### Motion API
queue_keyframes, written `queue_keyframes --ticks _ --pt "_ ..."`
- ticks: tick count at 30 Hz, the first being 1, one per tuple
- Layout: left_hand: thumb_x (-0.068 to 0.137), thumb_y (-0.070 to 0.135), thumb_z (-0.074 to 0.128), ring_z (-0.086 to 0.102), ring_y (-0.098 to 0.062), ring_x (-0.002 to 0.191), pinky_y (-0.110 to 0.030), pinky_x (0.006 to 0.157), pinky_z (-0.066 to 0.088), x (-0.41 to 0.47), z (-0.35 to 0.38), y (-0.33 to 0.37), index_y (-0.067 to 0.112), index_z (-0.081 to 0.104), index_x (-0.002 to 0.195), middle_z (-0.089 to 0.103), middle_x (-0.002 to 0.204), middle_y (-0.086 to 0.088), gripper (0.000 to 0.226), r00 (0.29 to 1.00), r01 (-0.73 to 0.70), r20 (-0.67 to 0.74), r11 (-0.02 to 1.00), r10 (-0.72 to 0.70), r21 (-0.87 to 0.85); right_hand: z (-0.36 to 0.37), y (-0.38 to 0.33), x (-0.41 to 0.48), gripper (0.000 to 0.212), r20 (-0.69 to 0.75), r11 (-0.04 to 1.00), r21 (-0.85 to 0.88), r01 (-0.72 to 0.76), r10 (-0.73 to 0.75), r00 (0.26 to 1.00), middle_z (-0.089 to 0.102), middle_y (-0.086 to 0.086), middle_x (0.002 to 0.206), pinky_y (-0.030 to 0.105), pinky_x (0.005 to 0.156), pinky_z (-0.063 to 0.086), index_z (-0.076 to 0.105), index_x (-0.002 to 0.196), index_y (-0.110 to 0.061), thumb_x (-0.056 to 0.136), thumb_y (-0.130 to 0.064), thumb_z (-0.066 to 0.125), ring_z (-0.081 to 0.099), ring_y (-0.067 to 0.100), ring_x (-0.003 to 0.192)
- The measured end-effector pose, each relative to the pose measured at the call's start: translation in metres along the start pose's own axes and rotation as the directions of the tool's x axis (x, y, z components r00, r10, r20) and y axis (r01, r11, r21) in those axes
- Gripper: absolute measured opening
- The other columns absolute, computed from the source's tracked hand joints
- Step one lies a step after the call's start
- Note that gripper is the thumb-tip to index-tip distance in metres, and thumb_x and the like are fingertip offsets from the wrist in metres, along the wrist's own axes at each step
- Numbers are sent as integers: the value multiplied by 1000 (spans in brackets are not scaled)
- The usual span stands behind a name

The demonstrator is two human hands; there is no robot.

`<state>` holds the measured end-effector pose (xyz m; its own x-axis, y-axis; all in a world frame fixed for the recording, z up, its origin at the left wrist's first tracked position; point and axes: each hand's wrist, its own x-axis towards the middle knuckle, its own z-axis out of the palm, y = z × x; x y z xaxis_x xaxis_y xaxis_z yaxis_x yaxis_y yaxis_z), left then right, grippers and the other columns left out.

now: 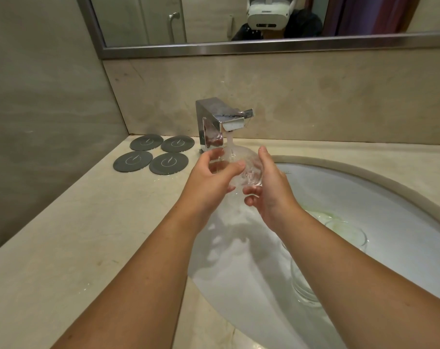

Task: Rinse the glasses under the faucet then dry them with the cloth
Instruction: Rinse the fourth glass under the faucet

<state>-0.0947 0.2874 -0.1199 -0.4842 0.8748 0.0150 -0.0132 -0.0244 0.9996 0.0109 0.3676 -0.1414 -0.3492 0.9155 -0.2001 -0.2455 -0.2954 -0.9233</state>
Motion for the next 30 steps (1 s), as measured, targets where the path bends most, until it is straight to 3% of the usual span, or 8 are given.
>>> queue_keyframes --ticks 4,8,12,16,19,23,26,30 --pt "66 32 81 71 -20 122 -48 108 56 3 1 -2 29 56 144 70 134 -2 82 999 18 34 999 -17 -26 0 -1 -1 31 -29 996 58 64 -62 998 64 7 79 28 46 35 69 113 -11 100 -39 65 49 16 50" --pt "67 60 83 69 -17 124 -37 97 54 0 3 -3 34 48 150 69 137 6 94 994 91 67 996 -92 16 0 -4 -4 17 -74 988 27 149 -147 986 65 1 88 29 48 37 70 108 -19 97 -32 67 52 18 59" --pt "66 79 74 71 -18 118 -33 86 56 -3 4 -1 34 56 142 69 136 10 90 987 160 20 987 -161 36 1 -4 -9 25 -63 960 -88 267 -273 960 72 -4 98 24 54 44 67 120 -27 96 -33 73 58 13 69" --pt "104 45 66 67 -11 81 -30 78 56 -3 2 3 21 64 134 73 110 4 38 984 179 1 982 -180 -65 1 0 -8 29 -32 942 -104 320 -325 945 72 4 101 29 64 45 65 118 -33 93 -41 78 59 13 65" --pt "105 37 68 75 -13 99 -31 86 58 -3 1 4 19 62 137 77 122 0 38 986 164 1 984 -164 -67 1 2 -6 28 -42 938 -111 327 -334 942 74 6 110 28 64 46 64 117 -35 94 -43 78 62 16 76" --pt "89 31 86 74 -20 119 -40 99 60 -1 1 3 23 51 147 72 134 -4 68 996 89 -10 994 -89 -71 1 1 -3 40 -46 963 -73 258 -262 964 73 3 115 31 60 46 64 123 -29 92 -51 75 66 19 87" --pt "70 40 87 69 -15 125 -42 105 56 -3 1 5 32 49 150 66 136 2 88 1000 19 -20 999 -18 28 2 -1 -2 48 -33 989 -79 125 -128 991 74 2 106 32 55 45 66 123 -24 93 -62 68 63 19 76" --pt "85 26 90 64 -10 125 -28 100 51 -6 -1 5 32 40 159 57 138 7 90 998 -54 20 983 52 176 1 0 -2 47 9 999 -45 3 -2 1000 74 9 103 29 48 44 71 122 -15 98 -56 66 60 21 66"
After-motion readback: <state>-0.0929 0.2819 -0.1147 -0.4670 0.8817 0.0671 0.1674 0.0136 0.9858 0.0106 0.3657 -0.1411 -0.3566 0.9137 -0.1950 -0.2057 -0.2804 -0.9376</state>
